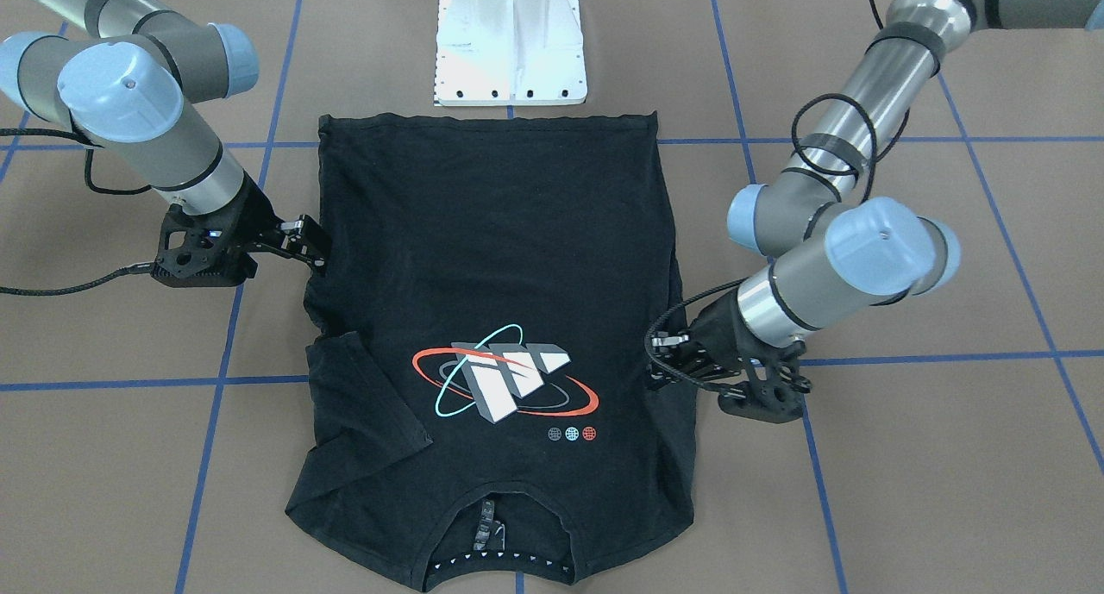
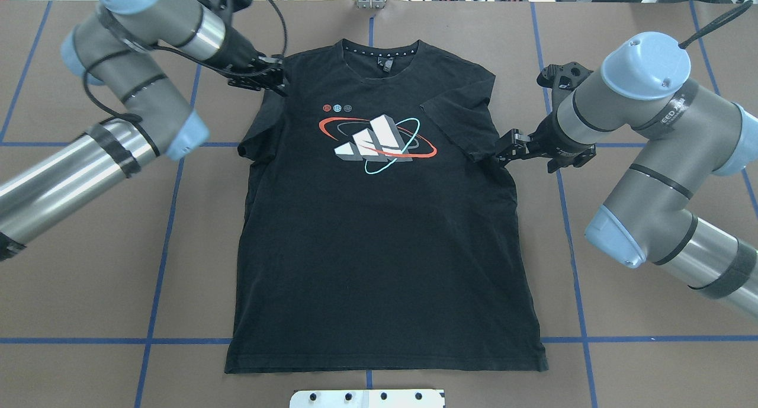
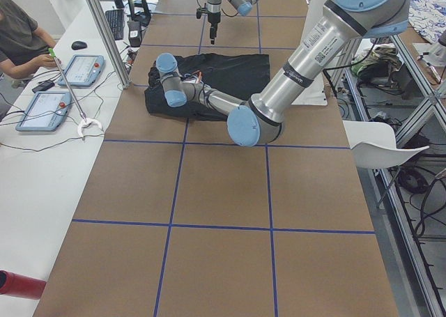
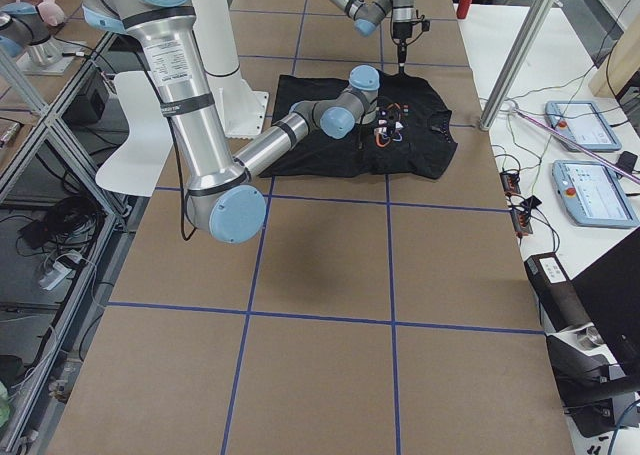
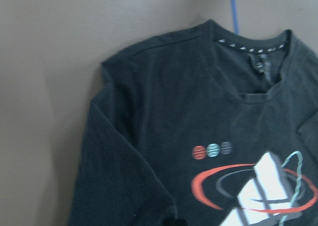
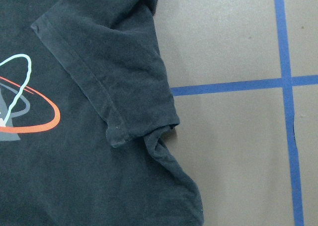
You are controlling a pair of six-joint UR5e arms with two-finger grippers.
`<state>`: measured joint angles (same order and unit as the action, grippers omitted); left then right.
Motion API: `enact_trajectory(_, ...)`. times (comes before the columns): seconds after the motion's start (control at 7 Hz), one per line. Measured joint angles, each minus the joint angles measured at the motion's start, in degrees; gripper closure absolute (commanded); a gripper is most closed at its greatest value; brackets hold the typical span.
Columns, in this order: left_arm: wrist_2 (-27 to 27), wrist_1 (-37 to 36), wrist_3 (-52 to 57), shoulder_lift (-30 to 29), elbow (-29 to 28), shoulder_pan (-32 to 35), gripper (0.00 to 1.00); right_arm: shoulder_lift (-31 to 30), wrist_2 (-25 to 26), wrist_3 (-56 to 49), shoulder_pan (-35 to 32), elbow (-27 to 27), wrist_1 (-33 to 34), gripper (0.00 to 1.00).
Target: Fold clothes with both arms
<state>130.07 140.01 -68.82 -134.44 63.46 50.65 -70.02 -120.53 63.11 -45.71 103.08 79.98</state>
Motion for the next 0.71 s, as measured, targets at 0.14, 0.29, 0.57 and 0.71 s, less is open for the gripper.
enact_trajectory(0.14,-3.11,0.16,-1.48,-1.38,-1.4,-1.23,1.0,-0.01,0.02,0.0,0.0,0.0,0.0,0.0)
enact_trajectory(0.29,-5.29,0.56,-2.12,-2.32,-3.07,-1.84,1.0,0.0,0.04,0.0,0.04,-0.01,0.0,0.0)
enact_trajectory(0.57,-9.34,1.11,-2.45,-3.63,-5.38,-2.56,0.21,0.01,0.12,0.02,0.07,-0.06,0.0,0.0)
enact_trajectory(0.71,-9.94,1.19,-2.48,-3.94,-5.47,-2.72,0.18,0.04,0.21,0.18,0.09,-0.03,0.0,0.0)
